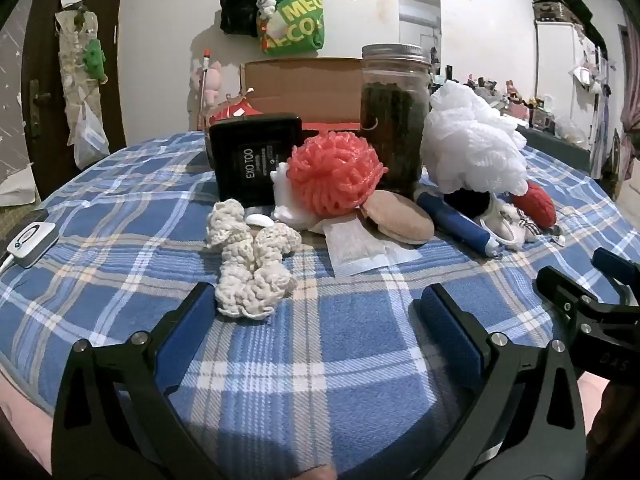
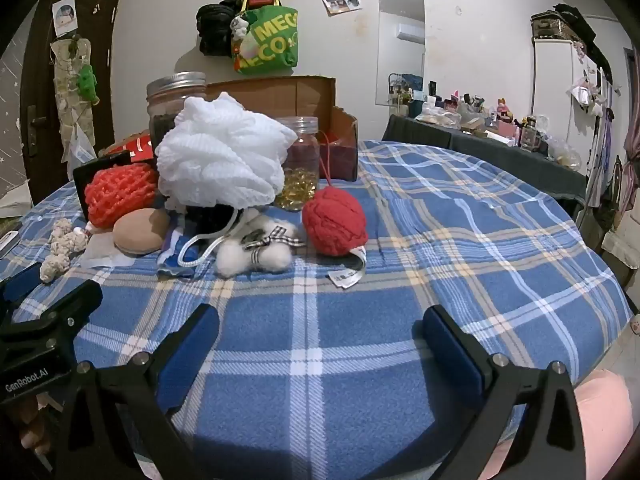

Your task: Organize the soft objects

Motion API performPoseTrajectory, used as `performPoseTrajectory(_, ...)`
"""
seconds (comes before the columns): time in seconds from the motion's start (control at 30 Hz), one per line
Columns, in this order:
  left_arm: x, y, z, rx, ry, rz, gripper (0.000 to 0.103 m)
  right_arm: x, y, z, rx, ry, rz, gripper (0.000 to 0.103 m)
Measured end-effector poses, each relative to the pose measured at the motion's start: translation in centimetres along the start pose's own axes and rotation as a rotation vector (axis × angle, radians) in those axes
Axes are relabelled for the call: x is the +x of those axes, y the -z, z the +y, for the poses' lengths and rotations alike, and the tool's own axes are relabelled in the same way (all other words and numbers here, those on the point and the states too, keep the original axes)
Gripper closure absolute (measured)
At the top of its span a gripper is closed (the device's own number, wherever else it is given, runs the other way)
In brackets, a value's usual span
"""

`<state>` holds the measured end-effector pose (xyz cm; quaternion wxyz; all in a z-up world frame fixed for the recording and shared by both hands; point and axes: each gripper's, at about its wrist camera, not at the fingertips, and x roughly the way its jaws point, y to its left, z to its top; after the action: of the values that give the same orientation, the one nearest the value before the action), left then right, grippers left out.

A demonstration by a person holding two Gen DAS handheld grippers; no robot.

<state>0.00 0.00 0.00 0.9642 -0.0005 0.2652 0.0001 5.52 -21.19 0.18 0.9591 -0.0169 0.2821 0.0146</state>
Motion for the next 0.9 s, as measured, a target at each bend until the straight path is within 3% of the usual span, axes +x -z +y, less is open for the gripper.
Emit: performPoseTrajectory(0.9,0.11,-0.04,-0.05,-0.004,0.002,0.018,0.000,0.02,0.04,0.04,-0.003,0.002,0.002,0.000)
